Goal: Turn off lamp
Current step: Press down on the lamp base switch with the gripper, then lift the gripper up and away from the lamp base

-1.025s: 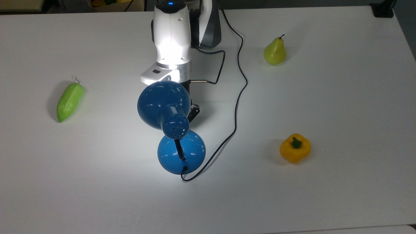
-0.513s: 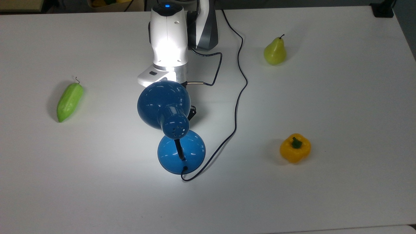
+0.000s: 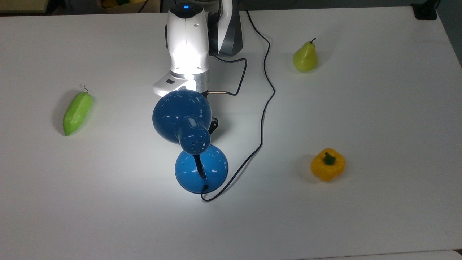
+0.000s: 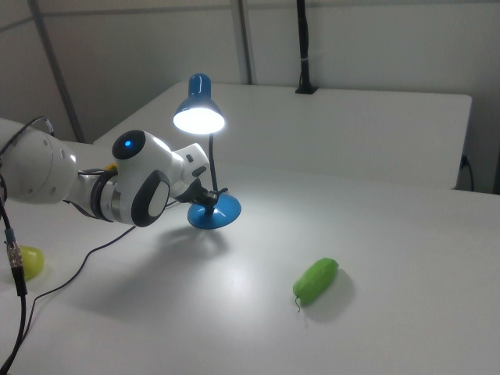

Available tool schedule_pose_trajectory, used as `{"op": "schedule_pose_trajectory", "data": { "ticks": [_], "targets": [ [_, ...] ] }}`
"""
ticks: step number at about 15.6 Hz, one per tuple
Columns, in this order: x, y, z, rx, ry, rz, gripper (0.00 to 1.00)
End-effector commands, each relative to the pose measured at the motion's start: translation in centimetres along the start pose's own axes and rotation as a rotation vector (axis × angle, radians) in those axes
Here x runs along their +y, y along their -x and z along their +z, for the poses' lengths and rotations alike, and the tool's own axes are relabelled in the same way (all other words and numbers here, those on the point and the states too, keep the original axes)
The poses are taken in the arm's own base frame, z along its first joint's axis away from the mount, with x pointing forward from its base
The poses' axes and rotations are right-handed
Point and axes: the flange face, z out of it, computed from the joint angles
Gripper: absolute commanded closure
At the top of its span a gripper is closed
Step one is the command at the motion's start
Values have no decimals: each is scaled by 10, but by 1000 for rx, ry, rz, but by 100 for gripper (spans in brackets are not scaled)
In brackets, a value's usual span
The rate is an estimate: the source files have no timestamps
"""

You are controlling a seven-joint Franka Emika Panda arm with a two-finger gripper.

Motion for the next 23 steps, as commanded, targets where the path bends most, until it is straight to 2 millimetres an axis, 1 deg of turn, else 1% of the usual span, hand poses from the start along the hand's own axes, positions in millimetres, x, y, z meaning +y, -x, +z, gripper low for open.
{"op": "schedule_pose_trajectory", "data": {
  "ticks": [1,4,7,10,12,13,15,17,20,22,23],
  "targets": [
    [-8,4,3,5,-2,-12,100],
    [-7,7,6,-1,-1,-20,100],
    [-8,16,10,-24,-2,-34,100],
    [-10,33,16,-67,-1,-53,100],
    [-13,52,19,-106,-6,-66,100],
    [-14,54,18,-113,-7,-74,100],
    [-10,52,7,-125,-4,-70,100],
    [-8,44,-8,-167,0,-66,100],
    [-7,32,-40,-272,3,-57,100],
    [-10,28,-67,-368,2,-57,100],
    [-12,28,-83,-437,2,-59,88]
  ]
}}
